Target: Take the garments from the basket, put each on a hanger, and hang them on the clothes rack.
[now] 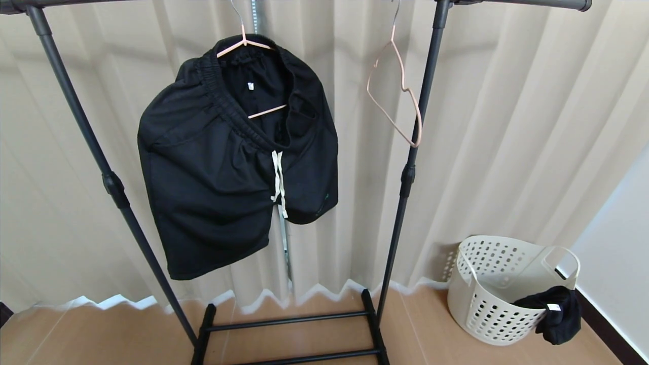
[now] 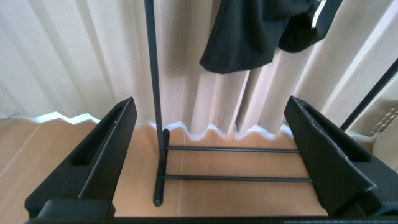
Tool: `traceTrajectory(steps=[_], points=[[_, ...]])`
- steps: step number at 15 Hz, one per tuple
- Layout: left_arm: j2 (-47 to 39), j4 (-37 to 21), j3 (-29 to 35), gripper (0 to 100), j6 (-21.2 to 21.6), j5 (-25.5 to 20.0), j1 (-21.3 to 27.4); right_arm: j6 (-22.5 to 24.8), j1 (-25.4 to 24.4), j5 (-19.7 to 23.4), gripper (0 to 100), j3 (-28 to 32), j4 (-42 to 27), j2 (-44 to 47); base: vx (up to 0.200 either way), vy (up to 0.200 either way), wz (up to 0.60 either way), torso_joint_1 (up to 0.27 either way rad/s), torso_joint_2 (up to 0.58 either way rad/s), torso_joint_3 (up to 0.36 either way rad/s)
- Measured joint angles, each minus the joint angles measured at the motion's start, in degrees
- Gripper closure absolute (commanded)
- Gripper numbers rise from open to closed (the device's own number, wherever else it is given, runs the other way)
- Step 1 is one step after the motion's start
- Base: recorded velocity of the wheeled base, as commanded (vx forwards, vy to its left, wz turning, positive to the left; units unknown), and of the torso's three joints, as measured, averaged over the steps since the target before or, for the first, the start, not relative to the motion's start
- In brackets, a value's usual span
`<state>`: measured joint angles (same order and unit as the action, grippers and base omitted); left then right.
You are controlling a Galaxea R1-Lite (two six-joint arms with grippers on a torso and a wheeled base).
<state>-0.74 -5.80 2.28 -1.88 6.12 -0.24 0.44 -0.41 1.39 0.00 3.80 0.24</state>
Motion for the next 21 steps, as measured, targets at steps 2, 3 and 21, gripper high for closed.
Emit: traceTrajectory(steps=[2, 3, 21], points=[[0.00, -0.07, -0.02, 0, 0.21, -0.07, -0.05, 0.02, 0.01, -0.02, 0, 0.00, 0.07, 0.00, 0.000, 0.000, 0.00, -0.102, 0.46, 0.352], [0.00, -0.07, -0.07, 0, 0.18, -0.05, -0.06, 0.05, 0.00, 0.00, 0, 0.00, 0.05, 0.00, 0.000, 0.000, 0.00, -0.095, 0.47, 0.369], [-0.02, -0.07, -0.09, 0, 0.22, -0.02, -0.09, 0.21, -0.02, -0.17, 0, 0.00, 0.05, 0.00, 0.000, -0.100, -0.20, -0.009, 0.07, 0.062]])
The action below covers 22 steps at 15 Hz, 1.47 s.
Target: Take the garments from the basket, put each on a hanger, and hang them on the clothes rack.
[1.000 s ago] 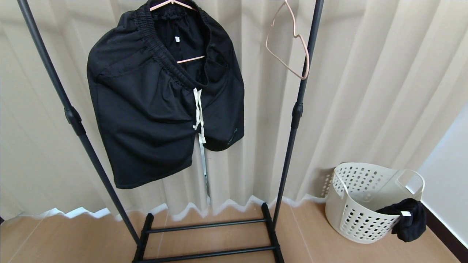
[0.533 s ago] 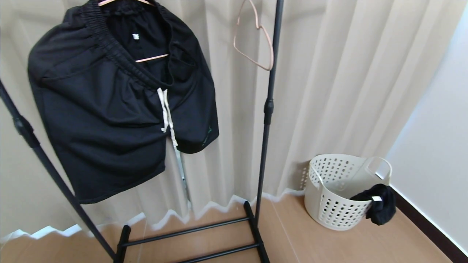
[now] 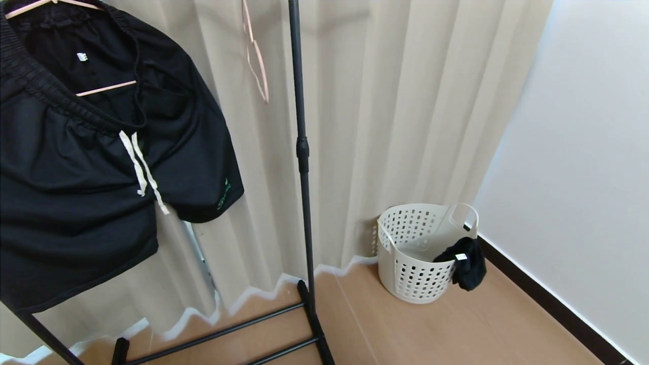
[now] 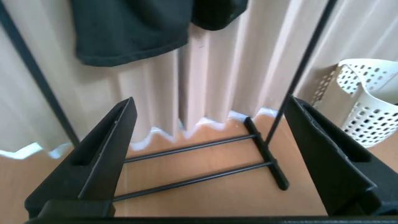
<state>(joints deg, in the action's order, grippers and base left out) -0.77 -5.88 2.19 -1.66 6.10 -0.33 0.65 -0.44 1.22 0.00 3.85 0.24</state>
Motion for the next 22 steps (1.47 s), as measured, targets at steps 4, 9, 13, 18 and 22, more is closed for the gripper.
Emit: traceTrajectory(steps=[4, 9, 13, 18, 22], points=[[-0.02, -0.02, 0.00, 0, 0.02, 0.02, 0.00, 0.01, 0.02, 0.04, 0, 0.00, -0.02, 0.00, 0.100, -0.200, 0.00, 0.002, 0.00, 0.002], [-0.05, 0.00, 0.00, 0, 0.00, 0.04, 0.00, -0.10, 0.00, -0.02, 0, 0.00, -0.02, 0.00, 0.040, -0.200, 0.00, 0.005, 0.01, 0.004], [-0.05, 0.00, 0.00, 0, 0.02, 0.02, 0.00, -0.10, 0.02, -0.02, 0, 0.00, 0.00, 0.00, 0.000, -0.200, 0.00, 0.000, 0.00, 0.002], [-0.05, -0.02, 0.01, 0, 0.02, 0.04, 0.02, -0.10, 0.00, -0.02, 0, 0.00, 0.00, 0.00, 0.040, -0.160, 0.00, 0.002, 0.00, 0.001], [-0.02, 0.00, 0.01, 0, -0.01, 0.02, 0.00, -0.16, 0.00, -0.02, 0, 0.00, 0.00, 0.00, 0.200, 0.000, 0.00, 0.000, 0.00, 0.004]])
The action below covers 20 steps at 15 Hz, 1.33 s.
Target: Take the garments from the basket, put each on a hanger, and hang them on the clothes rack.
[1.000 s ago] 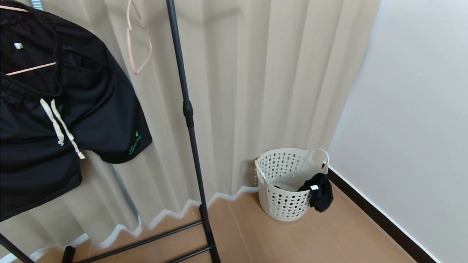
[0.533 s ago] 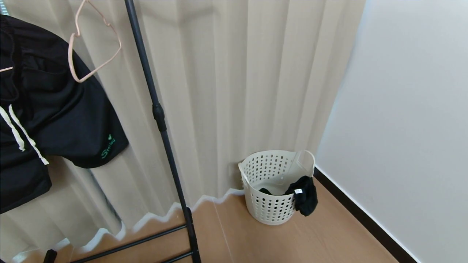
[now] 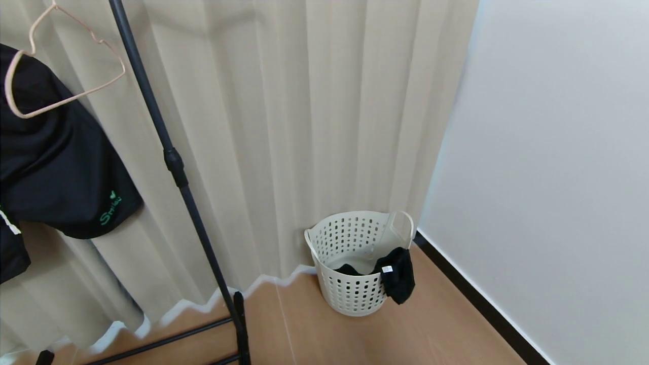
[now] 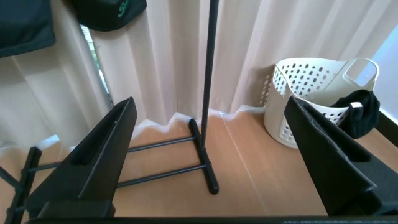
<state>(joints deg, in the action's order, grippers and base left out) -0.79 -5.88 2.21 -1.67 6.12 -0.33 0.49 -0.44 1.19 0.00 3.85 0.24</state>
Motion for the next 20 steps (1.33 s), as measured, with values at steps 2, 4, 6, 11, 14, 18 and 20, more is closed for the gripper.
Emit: traceTrajectory(steps=[2, 4, 6, 11, 14, 18, 20], points=[[0.00, -0.06, 0.00, 0, -0.02, 0.01, 0.04, 0.02, 0.04, 0.02, 0, 0.00, 0.00, 0.00, 0.200, 0.000, 0.00, 0.007, 0.00, 0.002], [0.00, 0.00, 0.00, 0, -0.02, 0.00, -0.02, 0.00, 0.00, 0.02, 0, 0.00, 0.00, 0.00, 0.200, 0.000, 0.00, 0.002, 0.00, 0.007], [0.00, -0.02, 0.00, 0, -0.02, 0.17, 0.02, -0.02, 0.02, 0.02, 0, 0.00, -0.02, 0.00, 0.000, 0.000, 0.00, 0.000, 0.00, 0.000], [-0.02, -0.04, -0.01, 0, -0.13, 0.28, 0.00, 0.02, 0.04, 0.00, 0, 0.00, 0.00, 0.00, 0.000, 0.000, 0.00, 0.000, 0.00, 0.000], [0.00, 0.00, 0.07, 0, -0.29, 0.44, 0.02, -0.09, 0.04, -0.05, 0, 0.00, -0.02, 0.00, 0.000, 0.000, 0.00, 0.002, 0.00, -0.019], [0.00, -0.02, 0.07, 0, -0.43, 0.44, 0.00, -0.13, 0.02, -0.09, 0, 0.00, 0.00, 0.00, 0.000, 0.000, 0.00, -0.001, 0.00, -0.156], [-0.02, -0.02, 0.07, 0, -0.43, 0.44, 0.00, -0.11, 0.04, -0.09, 0, 0.00, 0.00, 0.00, 0.000, 0.000, 0.00, 0.000, 0.00, -0.188]])
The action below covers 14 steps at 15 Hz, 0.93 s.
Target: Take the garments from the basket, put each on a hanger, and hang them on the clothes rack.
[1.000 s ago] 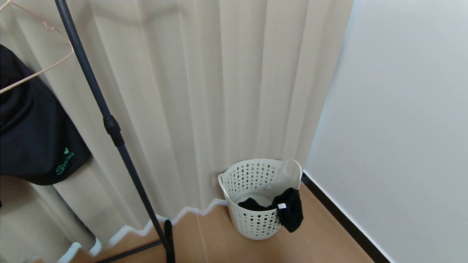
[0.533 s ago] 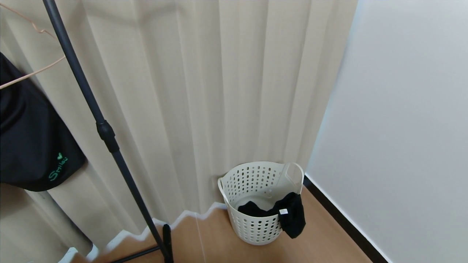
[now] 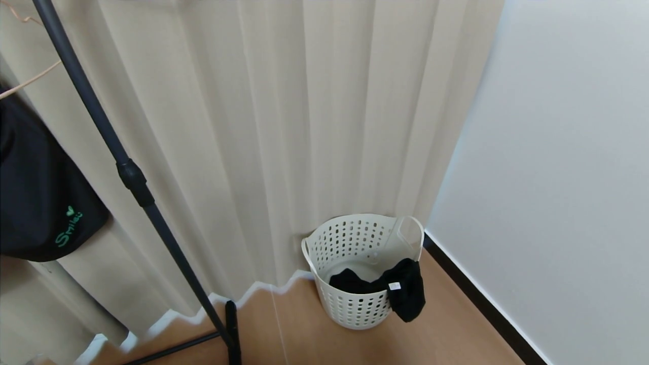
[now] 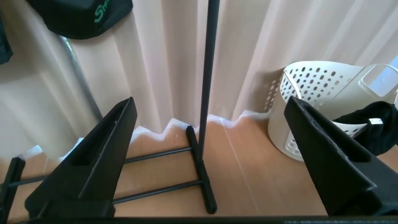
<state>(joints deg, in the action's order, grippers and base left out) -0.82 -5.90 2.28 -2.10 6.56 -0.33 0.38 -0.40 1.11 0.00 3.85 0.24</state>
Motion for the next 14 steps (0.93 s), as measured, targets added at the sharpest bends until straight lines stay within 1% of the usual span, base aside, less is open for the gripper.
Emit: traceTrajectory(steps=[14], points=[[0.00, 0.00, 0.00, 0, -0.15, 0.00, 0.02, 0.05, -0.01, 0.00, 0, 0.00, 0.00, 0.00, 0.000, 0.000, 0.00, 0.003, 0.00, -0.199]])
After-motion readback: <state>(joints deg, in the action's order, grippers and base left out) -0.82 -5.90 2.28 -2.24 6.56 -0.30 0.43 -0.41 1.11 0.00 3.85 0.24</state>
